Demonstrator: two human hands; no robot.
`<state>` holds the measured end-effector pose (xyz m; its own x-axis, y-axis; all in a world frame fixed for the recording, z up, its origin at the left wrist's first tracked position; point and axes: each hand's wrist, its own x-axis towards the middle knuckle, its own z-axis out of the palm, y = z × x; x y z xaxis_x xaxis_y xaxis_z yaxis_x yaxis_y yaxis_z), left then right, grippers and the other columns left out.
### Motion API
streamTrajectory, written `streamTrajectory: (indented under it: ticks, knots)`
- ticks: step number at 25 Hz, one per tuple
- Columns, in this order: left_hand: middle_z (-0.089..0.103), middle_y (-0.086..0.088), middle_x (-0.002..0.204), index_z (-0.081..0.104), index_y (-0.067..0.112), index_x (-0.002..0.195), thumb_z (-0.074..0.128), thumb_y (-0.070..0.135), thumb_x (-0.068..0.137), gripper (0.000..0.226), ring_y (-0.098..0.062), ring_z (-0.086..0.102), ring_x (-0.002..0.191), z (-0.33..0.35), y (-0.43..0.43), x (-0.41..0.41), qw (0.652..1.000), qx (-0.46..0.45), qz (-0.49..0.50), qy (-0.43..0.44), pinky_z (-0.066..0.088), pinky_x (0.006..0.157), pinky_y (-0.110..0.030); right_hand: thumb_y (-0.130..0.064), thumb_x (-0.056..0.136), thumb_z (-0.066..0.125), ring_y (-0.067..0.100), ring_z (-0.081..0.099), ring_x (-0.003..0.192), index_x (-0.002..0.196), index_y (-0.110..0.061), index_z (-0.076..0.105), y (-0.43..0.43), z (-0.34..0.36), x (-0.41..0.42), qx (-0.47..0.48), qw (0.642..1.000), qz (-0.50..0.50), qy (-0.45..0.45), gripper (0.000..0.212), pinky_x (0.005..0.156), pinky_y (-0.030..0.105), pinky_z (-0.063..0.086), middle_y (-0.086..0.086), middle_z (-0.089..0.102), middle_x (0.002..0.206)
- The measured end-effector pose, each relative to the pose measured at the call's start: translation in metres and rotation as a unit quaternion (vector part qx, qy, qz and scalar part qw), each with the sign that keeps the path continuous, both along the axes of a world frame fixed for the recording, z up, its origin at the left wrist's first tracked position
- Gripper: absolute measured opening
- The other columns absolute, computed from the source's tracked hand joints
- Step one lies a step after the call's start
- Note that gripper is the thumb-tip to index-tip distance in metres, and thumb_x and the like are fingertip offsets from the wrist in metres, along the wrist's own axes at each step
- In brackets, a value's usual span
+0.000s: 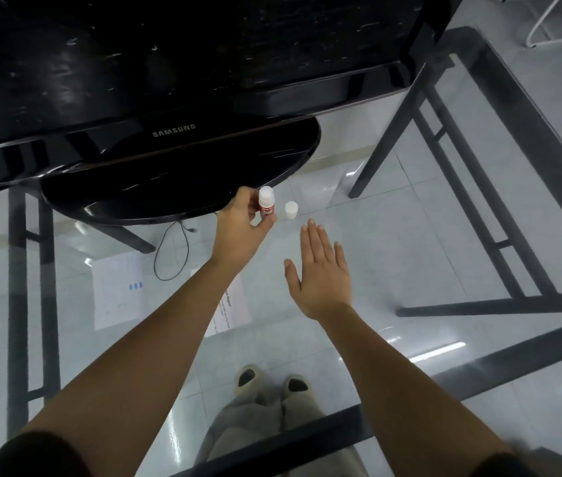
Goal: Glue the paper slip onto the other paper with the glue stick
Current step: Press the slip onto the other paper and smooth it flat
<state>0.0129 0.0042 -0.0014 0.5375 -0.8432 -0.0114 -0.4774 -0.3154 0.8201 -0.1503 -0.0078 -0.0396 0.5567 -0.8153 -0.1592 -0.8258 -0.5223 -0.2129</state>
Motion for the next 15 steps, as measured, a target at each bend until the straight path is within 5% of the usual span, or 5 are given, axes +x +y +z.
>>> streamTrajectory:
  ticks: [4, 8, 11, 15]
  knots:
    - [0.043, -0.006, 0.142, 0.032, 0.015, 0.138, 0.068, 0.025, 0.082, 0.068, -0.019, 0.041, 0.129, 0.004, 0.022, 0.001, 0.999, 0.047, -0.009, 0.012, 0.033, 0.100, -0.027, -0.051, 0.093, 0.007, 0.017, -0.011, 0.144, 0.147, -0.015, -0.006, 0.002, 0.003, 0.001, 0.005, 1.000, 0.006, 0.026, 0.066, 0.112, 0.034, -0.011, 0.003, -0.007, 0.158]
    - [0.038, -0.010, 0.146, 0.023, 0.016, 0.144, 0.047, 0.032, 0.094, 0.057, -0.027, 0.042, 0.129, 0.011, 0.077, 0.017, 0.993, 0.090, -0.007, -0.082, 0.037, 0.100, -0.035, -0.050, 0.094, 0.003, 0.021, -0.010, 0.144, 0.145, -0.010, -0.011, 0.004, 0.014, 0.005, -0.009, 0.996, 0.034, 0.086, 0.066, 0.111, 0.034, -0.010, 0.007, -0.011, 0.157]
    - [0.031, -0.009, 0.150, 0.022, 0.015, 0.145, 0.041, 0.030, 0.096, 0.055, -0.027, 0.035, 0.133, 0.010, 0.126, 0.027, 0.987, 0.128, -0.033, -0.086, 0.035, 0.105, -0.039, -0.052, 0.095, 0.009, 0.021, -0.004, 0.145, 0.147, -0.012, -0.003, 0.026, 0.023, 0.013, 0.017, 0.997, 0.068, 0.034, 0.067, 0.111, 0.032, -0.007, 0.007, -0.003, 0.158]
    - [0.022, -0.008, 0.153, 0.022, 0.012, 0.145, 0.037, 0.027, 0.097, 0.052, -0.022, 0.020, 0.141, 0.002, 0.184, 0.033, 0.976, 0.164, -0.035, -0.138, 0.018, 0.113, -0.034, -0.054, 0.094, 0.028, 0.025, 0.036, 0.132, 0.143, -0.014, 0.024, 0.068, 0.033, 0.025, 0.066, 0.994, 0.059, -0.071, 0.064, 0.109, 0.035, 0.029, 0.009, 0.038, 0.145]
